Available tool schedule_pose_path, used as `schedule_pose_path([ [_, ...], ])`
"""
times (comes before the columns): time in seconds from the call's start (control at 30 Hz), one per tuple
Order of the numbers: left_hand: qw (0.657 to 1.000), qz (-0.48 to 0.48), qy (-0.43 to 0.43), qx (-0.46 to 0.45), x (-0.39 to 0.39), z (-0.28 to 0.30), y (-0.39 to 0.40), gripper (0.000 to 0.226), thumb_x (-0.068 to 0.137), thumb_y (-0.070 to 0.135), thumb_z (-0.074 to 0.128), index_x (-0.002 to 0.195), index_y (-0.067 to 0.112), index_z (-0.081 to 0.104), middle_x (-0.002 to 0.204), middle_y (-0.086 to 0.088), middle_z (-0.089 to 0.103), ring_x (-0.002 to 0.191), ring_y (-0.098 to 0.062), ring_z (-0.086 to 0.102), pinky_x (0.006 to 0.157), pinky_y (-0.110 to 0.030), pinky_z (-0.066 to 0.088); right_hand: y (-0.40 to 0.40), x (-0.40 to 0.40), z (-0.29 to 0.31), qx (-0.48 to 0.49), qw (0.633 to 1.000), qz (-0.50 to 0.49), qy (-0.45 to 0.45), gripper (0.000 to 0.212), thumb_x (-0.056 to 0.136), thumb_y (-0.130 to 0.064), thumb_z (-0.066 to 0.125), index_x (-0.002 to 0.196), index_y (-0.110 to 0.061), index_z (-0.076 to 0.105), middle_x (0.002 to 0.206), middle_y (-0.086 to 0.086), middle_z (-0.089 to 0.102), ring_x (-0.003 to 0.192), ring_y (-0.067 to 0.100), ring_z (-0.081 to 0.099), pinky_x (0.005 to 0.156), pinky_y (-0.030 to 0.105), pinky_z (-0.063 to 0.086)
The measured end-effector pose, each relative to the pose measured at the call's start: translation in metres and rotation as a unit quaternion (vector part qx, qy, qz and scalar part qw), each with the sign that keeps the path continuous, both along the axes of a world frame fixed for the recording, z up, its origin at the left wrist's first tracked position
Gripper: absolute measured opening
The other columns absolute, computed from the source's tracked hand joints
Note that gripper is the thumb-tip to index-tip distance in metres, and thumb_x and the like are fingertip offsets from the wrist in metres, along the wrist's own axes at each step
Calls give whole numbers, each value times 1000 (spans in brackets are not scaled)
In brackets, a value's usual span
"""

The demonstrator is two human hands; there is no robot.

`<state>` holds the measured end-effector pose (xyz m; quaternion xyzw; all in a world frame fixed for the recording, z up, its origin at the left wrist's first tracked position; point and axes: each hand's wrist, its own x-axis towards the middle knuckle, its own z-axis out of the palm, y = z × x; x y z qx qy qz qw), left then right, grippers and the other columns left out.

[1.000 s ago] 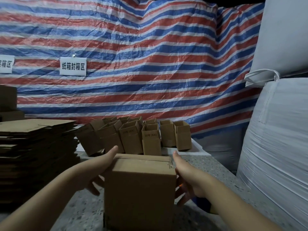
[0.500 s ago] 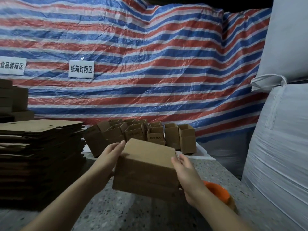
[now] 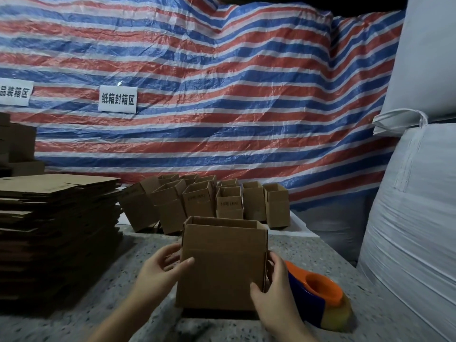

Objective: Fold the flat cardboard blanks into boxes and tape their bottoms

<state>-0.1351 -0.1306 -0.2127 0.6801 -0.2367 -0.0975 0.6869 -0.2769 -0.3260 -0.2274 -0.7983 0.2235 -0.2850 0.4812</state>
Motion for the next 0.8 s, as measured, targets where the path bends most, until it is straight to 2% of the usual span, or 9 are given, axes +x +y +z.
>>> schedule_pose_path([
  [0.13, 997, -50, -22, 51, 11, 0, -2, 103, 56, 49, 84, 144, 32, 33, 144, 6, 41, 130, -17, 43, 108, -40, 37, 0, 3, 0, 29, 999, -16, 11, 84, 93, -10, 67, 157, -30, 15, 154, -2, 37, 138, 17, 41, 113, 37, 41],
  [0.2, 993, -108, 3, 56, 18, 0, -3, 127, 49, 56, 90, 151, 31, 20, 151, 4, 34, 138, -22, 37, 106, -38, 37, 1, 5, 3, 34, 999, -21, 7, 81, 94, -12, 66, 156, -28, 17, 150, -3, 39, 127, 12, 45, 109, 33, 44],
  [0.3, 984, -159, 29, 77, 26, 0, -1, 155, 27, 64, 93, 154, 32, 10, 151, -3, 37, 125, -22, 47, 90, -29, 46, 1, 12, 9, 46, 999, -24, 4, 81, 92, -11, 66, 156, -27, 18, 150, -2, 39, 127, 12, 45, 108, 35, 46],
  [0.37, 984, -157, 17, 77, 32, 2, 0, 154, 26, 62, 93, 153, 33, 11, 143, -1, 42, 116, -15, 48, 85, -24, 46, 0, 20, 15, 48, 999, -25, 5, 81, 92, -11, 66, 156, -27, 19, 150, -1, 39, 129, 14, 46, 108, 38, 48],
  [0.47, 988, -141, 7, 64, 43, 7, -3, 150, 22, 62, 93, 151, 32, 22, 129, 5, 48, 114, -15, 51, 94, -32, 46, -5, 37, 30, 28, 999, -14, -15, 78, 93, -16, 66, 155, -27, 20, 147, 0, 44, 129, 18, 49, 104, 41, 51],
  [0.6, 994, -112, -9, 3, 50, 26, -26, 137, 35, 53, 97, 150, 24, 27, 126, 4, 52, 114, -17, 55, 95, -35, 49, -23, 60, 66, 0, 999, -9, -49, 73, 96, -22, 60, 156, -28, 18, 147, 0, 45, 119, 14, 52, 88, 25, 51],
  [0.67, 995, -86, -29, -33, 47, 38, -50, 126, 47, 42, 92, 151, 26, 23, 124, 6, 52, 106, -11, 57, 80, -26, 54, -35, 68, 85, -15, 997, -34, -60, 71, 97, -26, 59, 157, -25, 20, 153, 0, 40, 125, 16, 48, 93, 29, 44],
  [0.73, 995, -43, -69, -49, 42, 48, -79, 125, 49, 43, 90, 150, 34, 18, 119, 14, 49, 102, -7, 55, 65, -16, 53, -45, 73, 97, -54, 991, -105, -55, 73, 97, -33, 60, 157, -20, 21, 158, 2, 30, 136, 23, 43, 100, 36, 44],
  [0.8, 993, -8, -100, -66, 38, 54, -111, 126, 55, 42, 93, 151, 40, 12, 127, 11, 46, 109, -8, 51, 71, -17, 53, -51, 77, 102, -72, 986, -139, -60, 74, 97, -40, 59, 157, -17, 23, 160, 4, 25, 140, 26, 40, 108, 42, 44],
])
